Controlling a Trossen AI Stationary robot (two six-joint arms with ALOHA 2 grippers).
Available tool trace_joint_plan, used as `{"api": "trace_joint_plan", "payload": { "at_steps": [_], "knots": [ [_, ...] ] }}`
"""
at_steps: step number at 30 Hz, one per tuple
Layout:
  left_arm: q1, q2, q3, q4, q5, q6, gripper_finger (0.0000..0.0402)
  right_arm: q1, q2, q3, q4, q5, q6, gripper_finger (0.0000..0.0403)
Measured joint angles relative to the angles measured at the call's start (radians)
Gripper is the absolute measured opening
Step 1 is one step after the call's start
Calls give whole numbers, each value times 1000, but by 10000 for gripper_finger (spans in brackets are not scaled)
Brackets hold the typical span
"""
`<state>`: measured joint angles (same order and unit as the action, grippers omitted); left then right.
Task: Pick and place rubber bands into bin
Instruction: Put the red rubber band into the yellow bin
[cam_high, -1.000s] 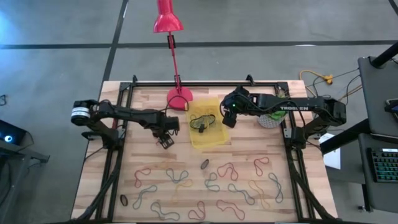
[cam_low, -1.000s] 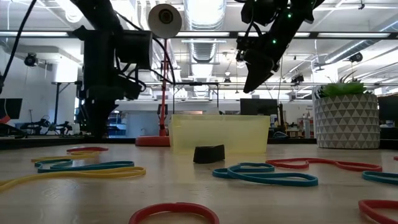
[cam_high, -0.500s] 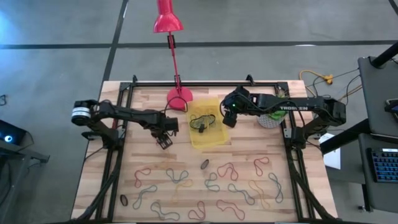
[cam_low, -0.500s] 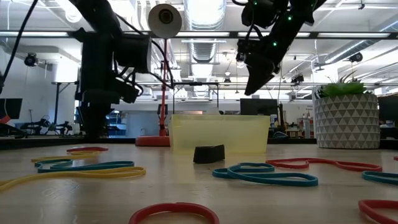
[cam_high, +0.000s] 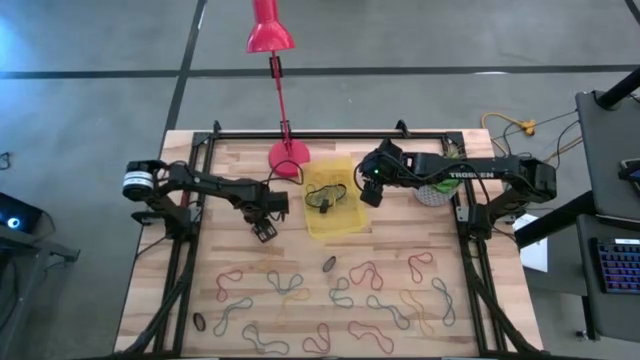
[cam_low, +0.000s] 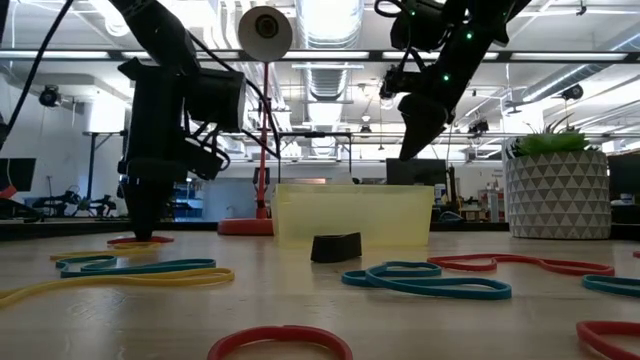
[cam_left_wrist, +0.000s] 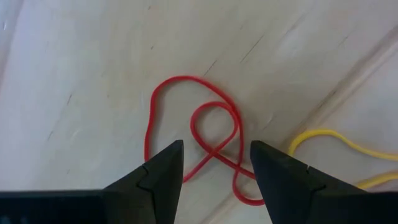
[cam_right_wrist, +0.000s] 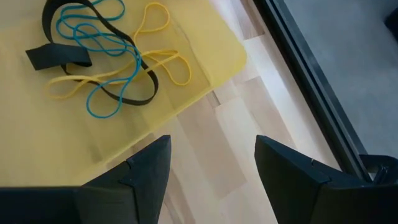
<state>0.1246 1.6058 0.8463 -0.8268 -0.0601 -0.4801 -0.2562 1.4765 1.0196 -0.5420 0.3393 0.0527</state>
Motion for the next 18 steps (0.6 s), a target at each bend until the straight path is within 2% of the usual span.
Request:
{"api": "trace_joint_plan", "payload": {
  "at_steps": [4,7,18],
  "knots": [
    [0,4,-1,6,4,13,174,0,0,-1,0,0,0,219],
    [0,10,-6,22,24,65,158,0,0,-1,0,0,0,219],
    [9,52,-48,112,108,182,21,0,0,-1,1,0,26,219]
  ]
}}
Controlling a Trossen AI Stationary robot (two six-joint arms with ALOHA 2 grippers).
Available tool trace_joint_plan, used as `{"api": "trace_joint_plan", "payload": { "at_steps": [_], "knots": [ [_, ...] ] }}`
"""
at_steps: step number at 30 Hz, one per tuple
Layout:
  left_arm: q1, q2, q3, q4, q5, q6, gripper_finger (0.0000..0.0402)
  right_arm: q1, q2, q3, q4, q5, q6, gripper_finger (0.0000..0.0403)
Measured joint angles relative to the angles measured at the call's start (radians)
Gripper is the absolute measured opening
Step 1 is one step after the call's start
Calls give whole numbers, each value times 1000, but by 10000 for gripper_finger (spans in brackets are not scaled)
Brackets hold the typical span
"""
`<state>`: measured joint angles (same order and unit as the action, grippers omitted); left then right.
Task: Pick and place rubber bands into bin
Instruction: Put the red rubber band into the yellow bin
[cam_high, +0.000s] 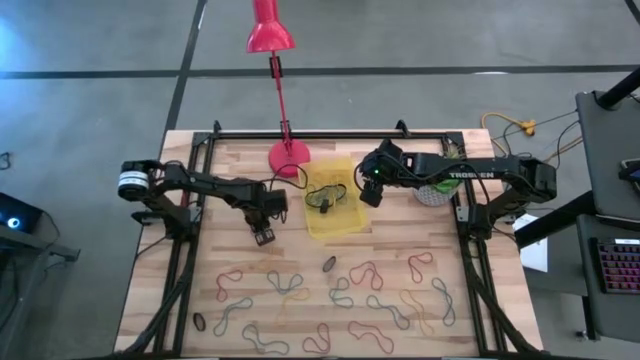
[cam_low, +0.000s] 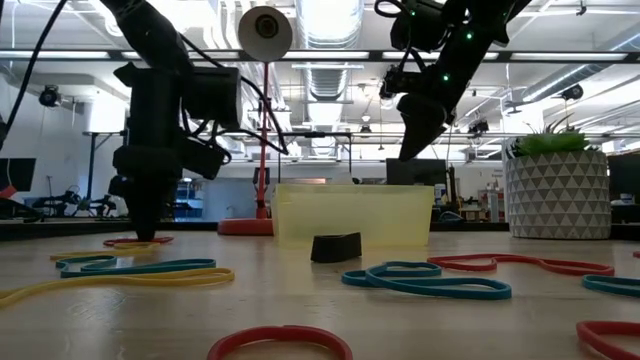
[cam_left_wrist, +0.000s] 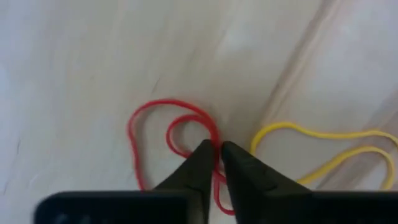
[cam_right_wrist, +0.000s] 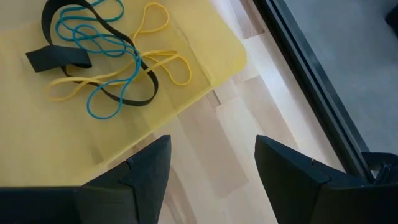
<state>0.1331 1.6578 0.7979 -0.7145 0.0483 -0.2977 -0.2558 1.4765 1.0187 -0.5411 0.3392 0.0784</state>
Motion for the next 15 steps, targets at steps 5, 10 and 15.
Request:
{"api": "trace_joint_plan", "payload": {
  "at_steps": [5,10,15],
  "knots": [
    [13,-6,19,-2,-12,25,4,0,0,0,0,0,25,219],
    [33,-34,96,14,-90,78,1,0,0,0,0,0,27,219],
    [82,-42,243,39,-221,177,0,0,0,0,2,0,27,219]
  ]
}}
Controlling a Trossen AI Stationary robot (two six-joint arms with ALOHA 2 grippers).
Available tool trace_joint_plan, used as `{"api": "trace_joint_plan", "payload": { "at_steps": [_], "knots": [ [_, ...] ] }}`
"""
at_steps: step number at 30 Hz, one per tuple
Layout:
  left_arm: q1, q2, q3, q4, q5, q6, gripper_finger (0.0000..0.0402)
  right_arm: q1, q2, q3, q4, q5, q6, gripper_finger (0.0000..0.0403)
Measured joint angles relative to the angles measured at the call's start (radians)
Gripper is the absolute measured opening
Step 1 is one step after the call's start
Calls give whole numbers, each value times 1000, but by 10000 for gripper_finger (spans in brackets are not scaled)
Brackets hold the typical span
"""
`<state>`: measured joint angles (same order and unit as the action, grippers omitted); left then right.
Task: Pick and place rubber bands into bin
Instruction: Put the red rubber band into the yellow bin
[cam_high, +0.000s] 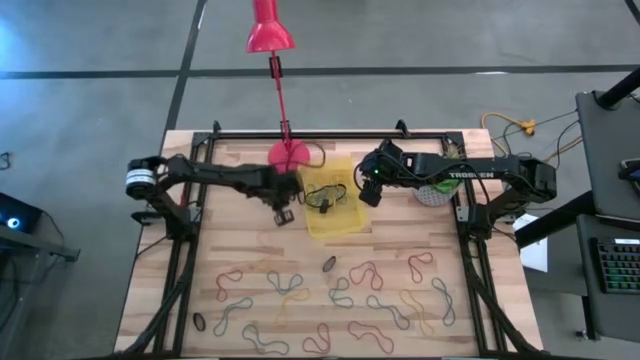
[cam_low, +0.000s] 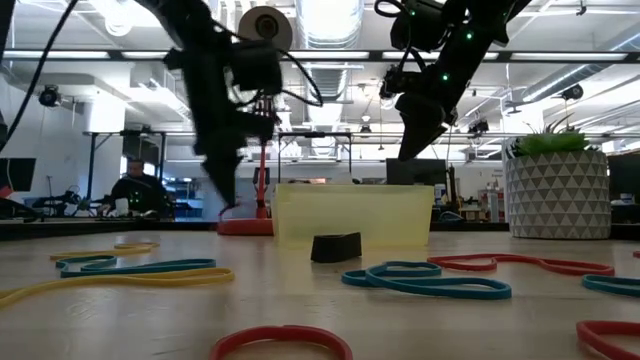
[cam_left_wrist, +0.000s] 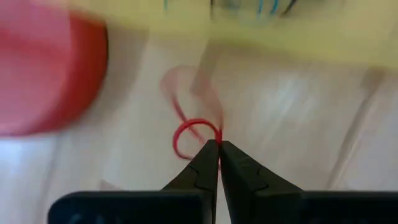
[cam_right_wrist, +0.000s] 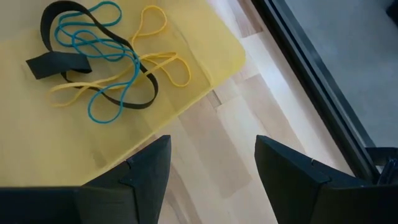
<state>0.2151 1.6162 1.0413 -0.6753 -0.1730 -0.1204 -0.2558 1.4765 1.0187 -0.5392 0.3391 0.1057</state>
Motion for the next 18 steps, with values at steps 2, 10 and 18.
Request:
{"api": "trace_joint_plan", "payload": {
  "at_steps": [2,10,18],
  "knots": [
    [18,9,65,17,-8,39,0,0,0,0,0,0,1,219],
    [64,3,317,13,-62,163,0,0,0,-4,-2,0,51,219],
    [67,73,400,111,116,223,0,0,0,-7,-8,0,101,219]
  ]
}}
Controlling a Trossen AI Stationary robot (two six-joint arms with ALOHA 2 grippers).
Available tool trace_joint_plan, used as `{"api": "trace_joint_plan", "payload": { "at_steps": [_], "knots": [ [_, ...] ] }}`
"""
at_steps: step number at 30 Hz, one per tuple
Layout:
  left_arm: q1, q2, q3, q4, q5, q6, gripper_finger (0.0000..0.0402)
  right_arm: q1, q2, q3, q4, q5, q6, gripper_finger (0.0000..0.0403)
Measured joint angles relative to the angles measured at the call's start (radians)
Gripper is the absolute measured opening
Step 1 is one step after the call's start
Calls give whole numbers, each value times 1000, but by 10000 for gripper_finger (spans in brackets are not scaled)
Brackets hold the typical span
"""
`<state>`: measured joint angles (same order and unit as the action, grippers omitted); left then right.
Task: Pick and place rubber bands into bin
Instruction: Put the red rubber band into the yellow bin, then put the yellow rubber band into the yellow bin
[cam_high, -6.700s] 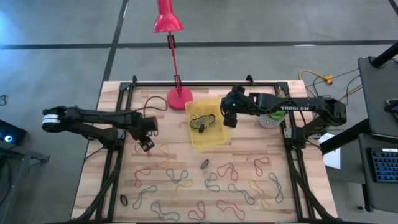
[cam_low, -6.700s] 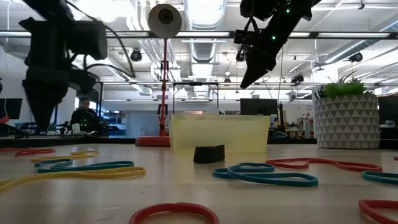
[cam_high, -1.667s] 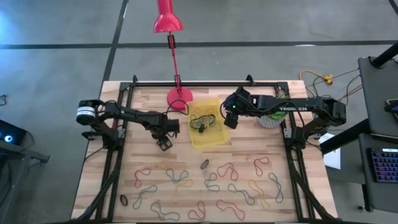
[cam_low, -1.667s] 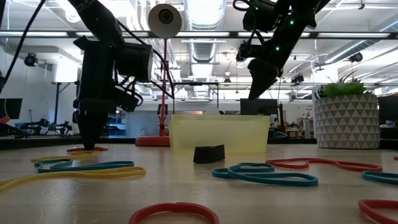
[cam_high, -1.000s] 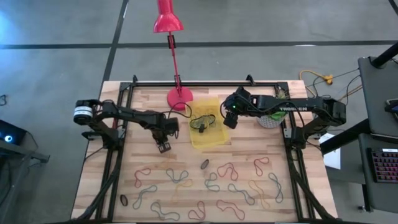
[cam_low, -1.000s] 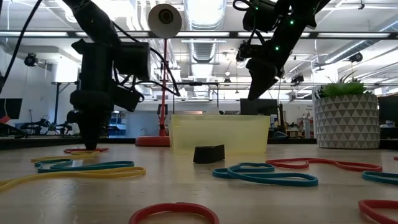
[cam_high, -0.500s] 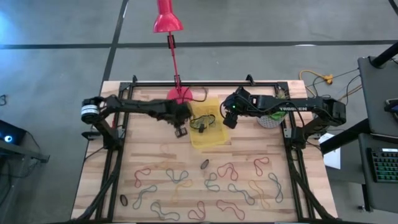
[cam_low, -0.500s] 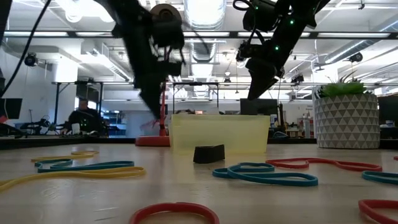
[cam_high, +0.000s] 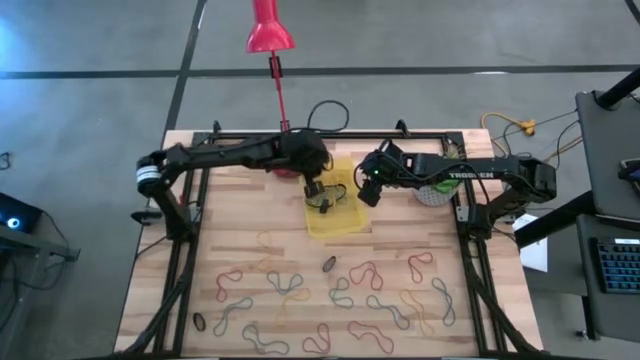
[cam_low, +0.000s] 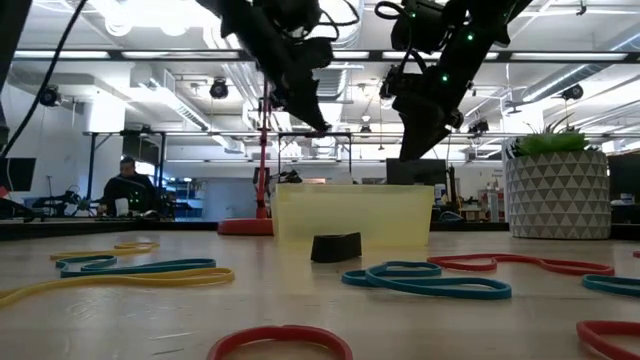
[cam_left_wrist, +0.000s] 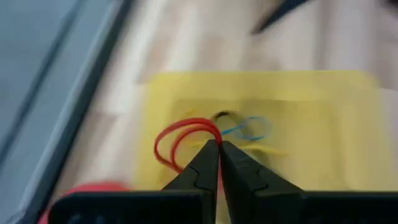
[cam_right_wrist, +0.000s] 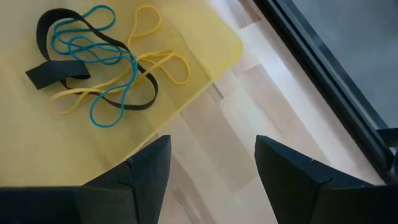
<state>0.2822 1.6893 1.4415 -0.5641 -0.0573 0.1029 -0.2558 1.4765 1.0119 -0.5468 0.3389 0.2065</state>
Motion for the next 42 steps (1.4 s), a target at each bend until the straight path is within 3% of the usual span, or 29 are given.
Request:
{"api": "trace_joint_plan", "payload": {
  "at_steps": [6,15,21,24,33,38,42],
  "knots": [
    [0,97,7,4,27,-46,25,1,-2,3,-124,-56,-29,219],
    [-2,132,7,-27,24,-111,172,8,-2,-10,-199,-58,-15,219],
    [-3,45,-5,-383,-32,-136,238,26,-2,-12,-194,-126,-51,219],
    [-22,-6,-72,-500,-41,-280,241,36,-2,-18,-162,-135,-95,219],
    [-253,-149,-314,-497,-55,-952,241,37,-2,-55,28,-178,-186,219],
    [-379,-147,-386,-487,-55,-1122,241,53,-2,-59,82,-236,-202,219],
    [-411,-144,-464,-477,-56,-1188,241,91,-2,-58,83,-238,-167,219]
  ]
}}
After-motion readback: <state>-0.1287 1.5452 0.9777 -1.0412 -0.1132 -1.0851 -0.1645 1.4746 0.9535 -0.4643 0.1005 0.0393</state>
